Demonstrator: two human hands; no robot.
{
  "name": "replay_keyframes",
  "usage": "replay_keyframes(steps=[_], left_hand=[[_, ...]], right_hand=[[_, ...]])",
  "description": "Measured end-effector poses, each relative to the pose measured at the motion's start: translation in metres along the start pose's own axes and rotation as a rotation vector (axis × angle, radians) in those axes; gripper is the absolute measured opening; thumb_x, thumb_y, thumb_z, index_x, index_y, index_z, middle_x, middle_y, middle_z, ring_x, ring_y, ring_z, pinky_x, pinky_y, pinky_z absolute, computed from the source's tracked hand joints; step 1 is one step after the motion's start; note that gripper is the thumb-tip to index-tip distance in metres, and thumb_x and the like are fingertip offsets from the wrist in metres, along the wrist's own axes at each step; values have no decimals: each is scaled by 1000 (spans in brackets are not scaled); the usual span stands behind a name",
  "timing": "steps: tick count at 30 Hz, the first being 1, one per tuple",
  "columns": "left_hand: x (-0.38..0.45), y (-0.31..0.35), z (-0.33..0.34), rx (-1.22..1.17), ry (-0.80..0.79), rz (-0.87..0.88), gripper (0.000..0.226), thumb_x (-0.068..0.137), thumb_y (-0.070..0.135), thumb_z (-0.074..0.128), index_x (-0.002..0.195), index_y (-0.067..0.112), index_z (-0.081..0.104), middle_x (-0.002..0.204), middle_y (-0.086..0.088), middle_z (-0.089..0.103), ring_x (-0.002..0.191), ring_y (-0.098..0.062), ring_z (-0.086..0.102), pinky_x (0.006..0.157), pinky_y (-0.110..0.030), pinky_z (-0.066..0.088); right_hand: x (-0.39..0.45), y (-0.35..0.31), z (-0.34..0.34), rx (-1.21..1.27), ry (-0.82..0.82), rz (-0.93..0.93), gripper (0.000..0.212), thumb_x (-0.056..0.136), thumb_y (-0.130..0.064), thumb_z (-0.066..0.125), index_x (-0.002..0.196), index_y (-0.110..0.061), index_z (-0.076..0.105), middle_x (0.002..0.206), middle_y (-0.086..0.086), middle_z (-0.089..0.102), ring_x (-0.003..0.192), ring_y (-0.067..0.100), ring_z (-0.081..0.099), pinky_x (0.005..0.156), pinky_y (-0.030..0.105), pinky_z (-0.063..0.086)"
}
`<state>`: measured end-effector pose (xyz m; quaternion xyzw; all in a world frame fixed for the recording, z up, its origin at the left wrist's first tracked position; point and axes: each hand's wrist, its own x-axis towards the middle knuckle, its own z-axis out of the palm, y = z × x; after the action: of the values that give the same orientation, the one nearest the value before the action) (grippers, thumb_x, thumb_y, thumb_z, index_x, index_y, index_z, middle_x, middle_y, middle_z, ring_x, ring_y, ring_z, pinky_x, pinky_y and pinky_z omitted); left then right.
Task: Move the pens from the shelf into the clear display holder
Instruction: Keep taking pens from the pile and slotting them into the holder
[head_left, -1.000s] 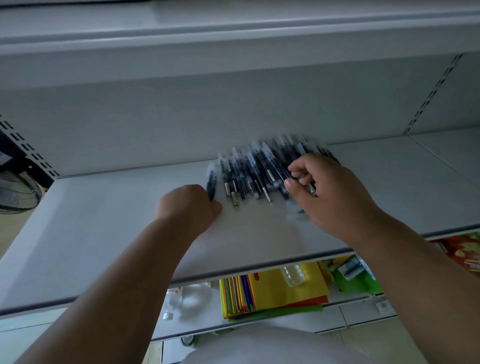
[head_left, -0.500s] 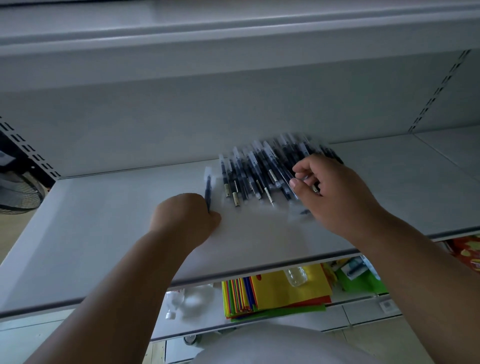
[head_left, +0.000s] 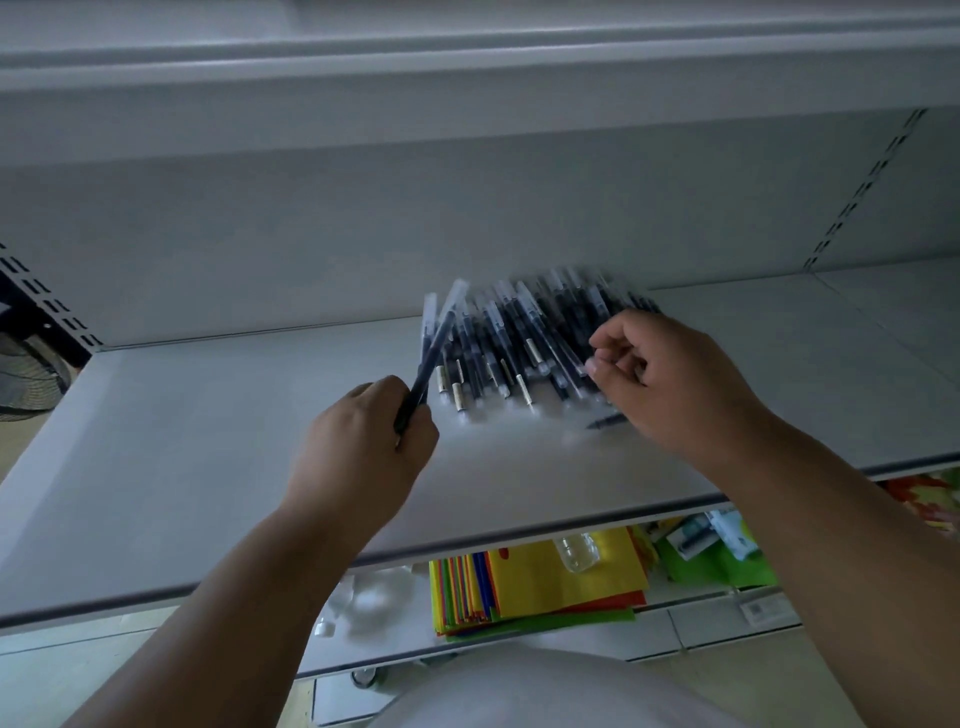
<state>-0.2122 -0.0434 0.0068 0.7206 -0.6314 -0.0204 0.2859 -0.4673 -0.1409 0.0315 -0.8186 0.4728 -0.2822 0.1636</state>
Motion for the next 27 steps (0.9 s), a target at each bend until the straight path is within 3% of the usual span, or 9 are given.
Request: replay_keyframes(steps=[4, 8, 13, 20, 24, 27], left_hand=[[-9, 15, -3, -199, 21, 6, 28, 88, 27, 51, 63, 15, 44, 56, 1, 47, 50, -15, 44, 46, -29, 31], [-18, 29, -1, -300, -4, 27, 28, 81, 36, 44, 60, 18, 43, 53, 0, 47, 47, -16, 43, 44, -30, 31], [-21, 28, 2, -351, -39, 44, 33, 78, 44, 39, 59, 18, 45, 52, 0, 49, 49, -17, 46, 43, -31, 32], [-24, 31, 6, -373, -57, 64, 30, 85, 24, 53, 58, 26, 42, 50, 3, 44, 50, -14, 46, 42, -25, 28], [-26, 39, 10, -382, -56, 33, 24, 81, 30, 48, 58, 22, 45, 51, 1, 46, 55, -16, 49, 43, -26, 29], [-28, 50, 17, -387, -44, 25, 30, 88, 24, 55, 59, 19, 46, 51, 0, 48, 55, -16, 50, 43, -26, 30]], right_hand=[[-4, 13, -7, -71, -126, 38, 11, 86, -25, 72, 88, -25, 61, 76, -13, 57, 67, -1, 52, 58, 16, 38], [-11, 31, -8, -202, -251, 69, 13, 83, -25, 73, 89, -29, 62, 83, -12, 57, 69, -2, 51, 60, 21, 38], [-12, 30, -1, -286, -266, 81, 11, 84, -19, 69, 90, -26, 64, 93, -11, 54, 79, 9, 54, 71, 27, 48], [-20, 23, 2, -409, -284, 64, 4, 92, -24, 59, 96, -25, 59, 105, -6, 54, 92, 17, 54, 76, 30, 46], [-22, 20, -3, -473, -311, 26, 8, 96, -27, 55, 103, -23, 57, 109, -4, 54, 95, 18, 51, 73, 29, 38], [-28, 16, -18, -385, -182, 6, 6, 97, -26, 53, 100, -21, 53, 101, -4, 53, 83, 16, 49, 66, 29, 35]])
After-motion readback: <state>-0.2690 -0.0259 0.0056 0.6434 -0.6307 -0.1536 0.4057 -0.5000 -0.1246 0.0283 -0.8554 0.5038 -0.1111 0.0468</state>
